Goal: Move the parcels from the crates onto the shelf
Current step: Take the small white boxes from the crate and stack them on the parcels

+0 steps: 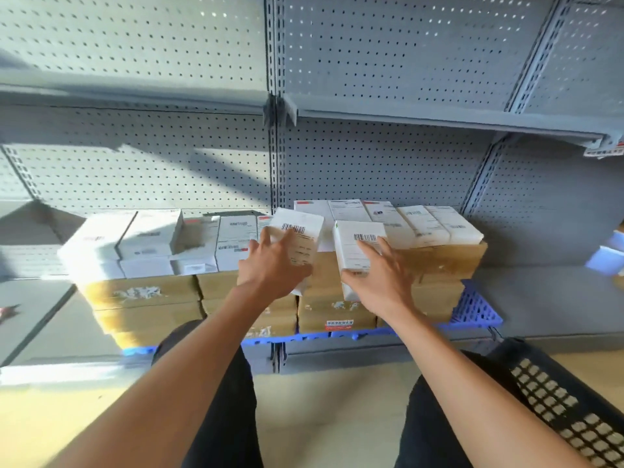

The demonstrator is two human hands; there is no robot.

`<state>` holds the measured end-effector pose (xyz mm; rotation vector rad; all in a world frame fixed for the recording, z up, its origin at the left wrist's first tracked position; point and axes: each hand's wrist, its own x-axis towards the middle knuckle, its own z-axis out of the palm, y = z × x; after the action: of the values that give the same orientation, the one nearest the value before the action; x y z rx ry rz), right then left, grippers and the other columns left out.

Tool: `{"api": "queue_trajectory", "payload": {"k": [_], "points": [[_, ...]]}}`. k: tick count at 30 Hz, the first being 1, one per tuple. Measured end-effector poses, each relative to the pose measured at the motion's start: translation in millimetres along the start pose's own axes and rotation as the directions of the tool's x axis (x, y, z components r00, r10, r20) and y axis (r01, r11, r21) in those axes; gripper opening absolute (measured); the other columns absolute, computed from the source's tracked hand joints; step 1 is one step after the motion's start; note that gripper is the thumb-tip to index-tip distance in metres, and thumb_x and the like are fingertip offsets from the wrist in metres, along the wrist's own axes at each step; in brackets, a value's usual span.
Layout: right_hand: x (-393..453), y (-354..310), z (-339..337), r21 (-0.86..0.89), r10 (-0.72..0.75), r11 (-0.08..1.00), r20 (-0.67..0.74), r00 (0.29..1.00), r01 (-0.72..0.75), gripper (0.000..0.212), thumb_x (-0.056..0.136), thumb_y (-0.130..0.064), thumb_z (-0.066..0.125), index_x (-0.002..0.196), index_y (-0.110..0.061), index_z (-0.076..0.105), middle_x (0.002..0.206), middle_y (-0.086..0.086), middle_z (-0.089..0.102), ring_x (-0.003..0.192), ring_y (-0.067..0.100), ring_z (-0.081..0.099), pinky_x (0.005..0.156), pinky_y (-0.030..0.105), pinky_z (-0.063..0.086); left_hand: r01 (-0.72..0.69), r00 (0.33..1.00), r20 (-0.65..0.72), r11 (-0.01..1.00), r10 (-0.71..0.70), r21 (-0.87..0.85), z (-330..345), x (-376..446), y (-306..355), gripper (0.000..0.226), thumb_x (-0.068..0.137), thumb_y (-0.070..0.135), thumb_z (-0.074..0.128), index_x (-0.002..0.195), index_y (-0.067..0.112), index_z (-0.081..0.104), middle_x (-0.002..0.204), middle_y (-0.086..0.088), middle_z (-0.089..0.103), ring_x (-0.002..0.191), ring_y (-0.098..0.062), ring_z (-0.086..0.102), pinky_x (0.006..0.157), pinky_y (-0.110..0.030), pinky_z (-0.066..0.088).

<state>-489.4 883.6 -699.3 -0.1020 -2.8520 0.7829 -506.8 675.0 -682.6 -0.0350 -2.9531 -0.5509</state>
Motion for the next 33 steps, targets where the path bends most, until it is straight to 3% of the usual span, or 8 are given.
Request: {"api": "queue_trajectory", "payload": {"k": [6,11,18,21,24,27,29,33], "points": [[12.4,-66.8,49.2,0.015,-0.120,0.993,0.090,0.989,0.119,0.076,0.088,-0.055,0.064,0.156,-0.040,0.032,0.169,-0.007,0.009,0.155,0.024,0.005,0.123,0.062,0.009,0.120,0.992,-0.023,0.993,-0.120,-0.012,-19.2,-3.6,-78.2,0.075,0.083,0.060,0.067,0.146,0.040,0.032,0.145,-0.004,0.035,0.126,-0.032,0.042,0.084,-0.045,0.054],[24.1,-106.2,82.7,0.018,-0.206,0.979,0.148,0.967,0.205,0.076,0.089,-0.059,0.063,0.155,-0.041,0.030,0.168,-0.009,0.010,0.155,0.023,0.006,0.120,0.063,0.016,0.210,0.977,-0.029,0.978,-0.210,0.011,-25.8,4.3,-124.7,0.078,0.081,0.065,0.066,0.147,0.041,0.032,0.149,-0.006,0.035,0.131,-0.034,0.041,0.094,-0.052,0.053],[53.5,-133.4,120.6,0.089,-0.241,0.970,0.198,0.950,0.227,0.076,0.087,-0.063,0.057,0.153,-0.035,0.035,0.166,-0.004,0.020,0.152,0.028,0.015,0.117,0.060,0.029,0.294,0.956,-0.035,0.955,-0.292,0.048,-30.3,36.3,-143.6,0.065,0.084,0.064,0.063,0.141,0.040,0.044,0.150,-0.005,0.037,0.127,-0.032,0.043,0.088,-0.045,0.051],[69.9,-143.6,132.2,0.036,-0.237,0.971,0.223,0.946,0.235,0.071,0.089,-0.061,0.057,0.151,-0.033,0.037,0.165,-0.004,0.022,0.150,0.030,0.018,0.115,0.055,0.031,0.329,0.944,-0.029,0.941,-0.328,0.073,-25.5,45.9,-148.5,0.067,0.083,0.065,0.060,0.143,0.043,0.042,0.148,-0.003,0.037,0.128,-0.031,0.043,0.089,-0.047,0.050],[82.6,-147.6,143.5,0.019,-0.257,0.966,0.214,0.942,0.259,0.068,0.090,-0.060,0.058,0.147,-0.028,0.042,0.160,-0.002,0.029,0.149,0.030,0.019,0.115,0.052,0.027,0.349,0.937,-0.015,0.933,-0.349,0.091,-18.1,52.0,-153.5,0.068,0.082,0.069,0.057,0.144,0.044,0.043,0.150,-0.002,0.038,0.129,-0.032,0.044,0.094,-0.050,0.050],[95.2,-148.0,152.4,0.117,-0.246,0.968,0.245,0.938,0.224,0.063,0.091,-0.054,0.062,0.144,-0.022,0.050,0.162,0.003,0.030,0.151,0.028,0.015,0.119,0.053,0.018,0.339,0.940,-0.022,0.934,-0.339,0.111,-11.8,56.4,-157.4,0.067,0.083,0.073,0.055,0.142,0.042,0.047,0.154,-0.002,0.035,0.129,-0.033,0.044,0.095,-0.053,0.050],[102.1,-147.6,152.1,0.089,-0.261,0.965,0.214,0.941,0.248,0.062,0.090,-0.060,0.057,0.140,-0.023,0.054,0.161,0.002,0.035,0.150,0.029,0.020,0.118,0.057,0.026,0.339,0.941,-0.031,0.932,-0.338,0.125,-8.9,59.6,-158.0,0.066,0.085,0.075,0.052,0.141,0.041,0.048,0.154,-0.003,0.035,0.130,-0.033,0.043,0.097,-0.054,0.048],[107.6,-148.0,144.1,0.036,-0.306,0.951,0.219,0.927,0.306,0.047,0.099,-0.052,0.052,0.132,-0.021,0.061,0.146,-0.001,0.051,0.143,0.026,0.034,0.110,0.047,0.040,0.330,0.944,-0.058,0.928,-0.325,0.175,-2.1,66.6,-161.4,0.069,0.086,0.083,0.038,0.140,0.041,0.046,0.151,-0.004,0.039,0.134,-0.030,0.038,0.097,-0.054,0.047]]}}
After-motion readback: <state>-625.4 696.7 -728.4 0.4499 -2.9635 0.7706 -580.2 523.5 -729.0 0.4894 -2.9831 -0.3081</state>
